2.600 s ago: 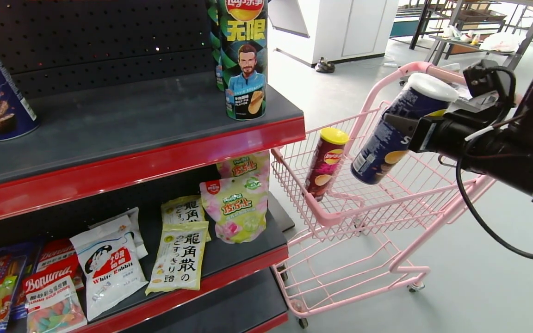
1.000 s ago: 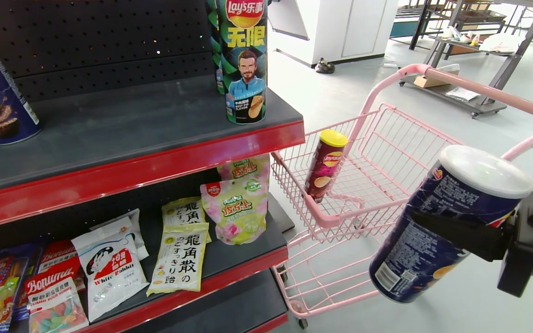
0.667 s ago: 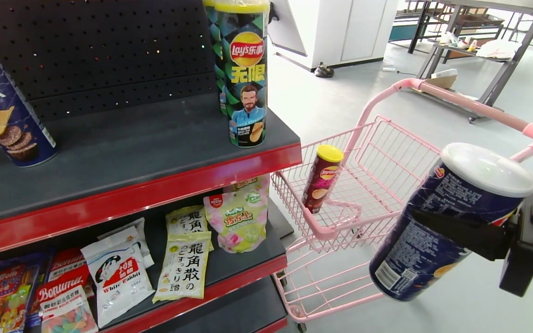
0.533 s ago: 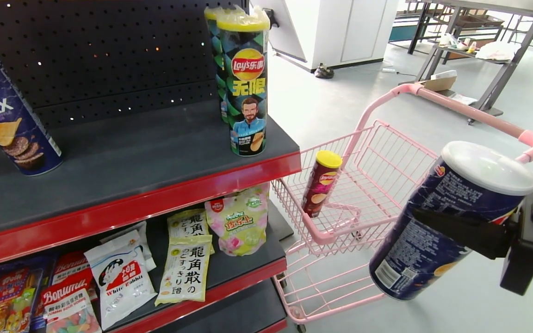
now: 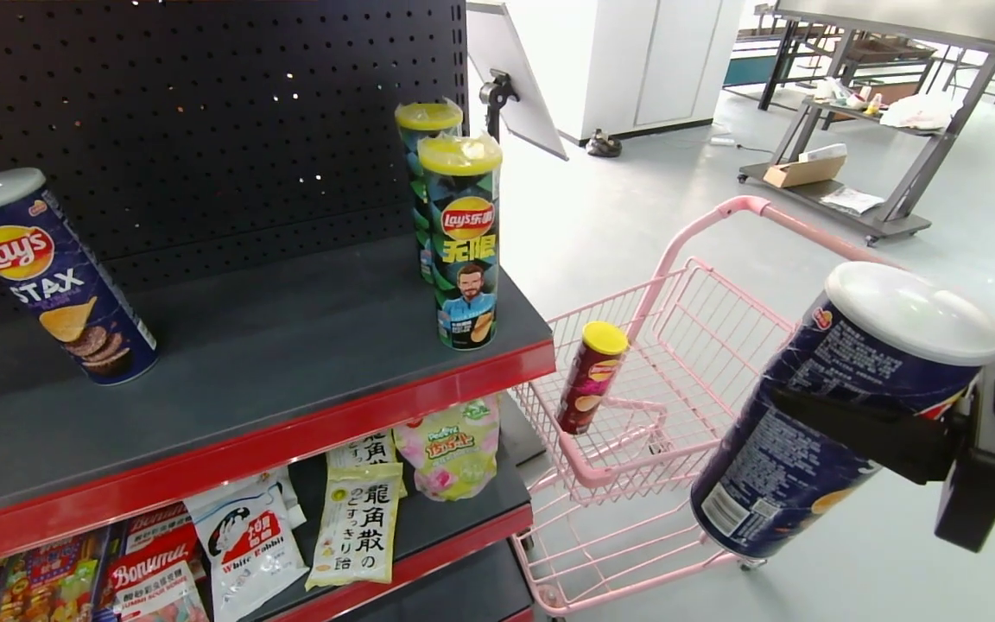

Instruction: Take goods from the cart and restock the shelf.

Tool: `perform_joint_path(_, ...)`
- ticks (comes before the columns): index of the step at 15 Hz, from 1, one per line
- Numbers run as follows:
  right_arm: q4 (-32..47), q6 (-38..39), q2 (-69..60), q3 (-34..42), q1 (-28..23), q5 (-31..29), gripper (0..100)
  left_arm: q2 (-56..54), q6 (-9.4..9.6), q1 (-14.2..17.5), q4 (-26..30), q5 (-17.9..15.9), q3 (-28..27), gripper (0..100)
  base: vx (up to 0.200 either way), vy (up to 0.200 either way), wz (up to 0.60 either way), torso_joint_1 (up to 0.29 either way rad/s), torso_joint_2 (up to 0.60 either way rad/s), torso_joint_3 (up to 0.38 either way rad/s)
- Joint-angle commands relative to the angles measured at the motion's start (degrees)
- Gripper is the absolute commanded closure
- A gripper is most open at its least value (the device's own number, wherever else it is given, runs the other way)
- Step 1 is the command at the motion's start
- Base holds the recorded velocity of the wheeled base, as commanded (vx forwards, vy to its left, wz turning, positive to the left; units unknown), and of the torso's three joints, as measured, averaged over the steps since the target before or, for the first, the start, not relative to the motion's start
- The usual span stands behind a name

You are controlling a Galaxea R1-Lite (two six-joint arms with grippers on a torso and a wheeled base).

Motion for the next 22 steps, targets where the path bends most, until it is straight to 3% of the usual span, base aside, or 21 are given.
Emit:
perform_joint_path(1, 0.0, 0.0, 0.1, 0.0, -0.1, 0.1, 100, 0.0, -0.02, 0.0, 0.0, 0.0, 0.0, 0, 0.000, 0.000, 0.00, 0.188, -0.47, -0.305)
perform_joint_path(5, 0.1, -0.1, -0.6, 0.7, -0.1, -0.2, 100, 0.0, -0.02, 0.0, 0.0, 0.0, 0.0, 0, 0.000, 0.000, 0.00, 0.110, -0.27, -0.165)
perform_joint_path(12, 0.0, -0.1, -0.5, 2.3, -0.2, 0.0, 100, 0.0, -0.02, 0.0, 0.0, 0.0, 0.0, 0, 0.000, 0.000, 0.60, 0.008, -0.01, -0.005)
perform_joint_path(20, -0.3, -3.3, -0.7, 4.9, -0.1, -0.1, 100, 0.0, -0.02, 0.0, 0.0, -0.1, 0.0, 0, 0.000, 0.000, 0.00, 0.000, 0.00, 0.000)
perform_joint_path(22, -0.3, -4.7, -0.9, 6.0, 0.0, -0.1, 100, 0.0, -0.02, 0.0, 0.0, -0.1, 0.0, 0, -0.200, 0.000, 0.00, -0.002, 0.00, 0.002)
